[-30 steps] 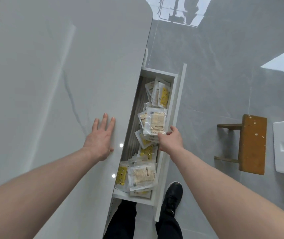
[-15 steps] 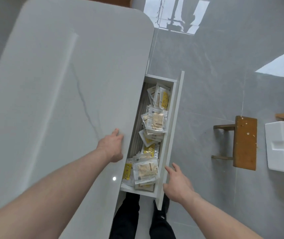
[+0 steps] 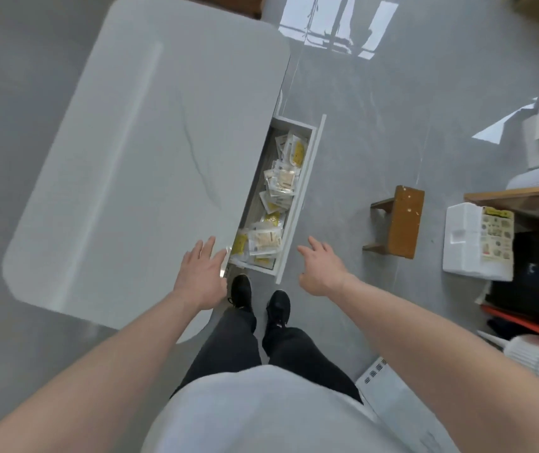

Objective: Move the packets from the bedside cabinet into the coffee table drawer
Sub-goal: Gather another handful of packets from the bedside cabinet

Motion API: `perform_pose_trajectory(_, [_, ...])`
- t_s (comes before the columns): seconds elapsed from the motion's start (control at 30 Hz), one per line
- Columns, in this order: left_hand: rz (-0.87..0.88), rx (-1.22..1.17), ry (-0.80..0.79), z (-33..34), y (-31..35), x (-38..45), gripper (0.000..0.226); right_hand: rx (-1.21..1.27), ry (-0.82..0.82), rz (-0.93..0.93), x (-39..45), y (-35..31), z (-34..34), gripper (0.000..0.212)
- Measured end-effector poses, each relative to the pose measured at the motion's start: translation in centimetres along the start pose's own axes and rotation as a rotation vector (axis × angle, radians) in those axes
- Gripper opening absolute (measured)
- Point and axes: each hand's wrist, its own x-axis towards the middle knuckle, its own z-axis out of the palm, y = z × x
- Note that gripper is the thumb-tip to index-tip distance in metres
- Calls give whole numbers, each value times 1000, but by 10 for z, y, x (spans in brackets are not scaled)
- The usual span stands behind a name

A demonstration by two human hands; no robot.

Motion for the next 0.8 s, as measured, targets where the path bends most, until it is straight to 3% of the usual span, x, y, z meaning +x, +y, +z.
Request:
perform_pose_trajectory(0.2, [-107, -67, 53, 24, -29, -98, 69, -139, -14, -99, -56, -54, 23, 76])
perform_pose_trajectory(0.4, [-235, -178, 107, 48, -91, -158, 69, -294, 41, -235, -82, -148, 44, 76])
perform_pose_trajectory(0.8, [-381, -284, 260, 102, -342, -296, 73, -425, 157, -395, -127, -442, 137, 66])
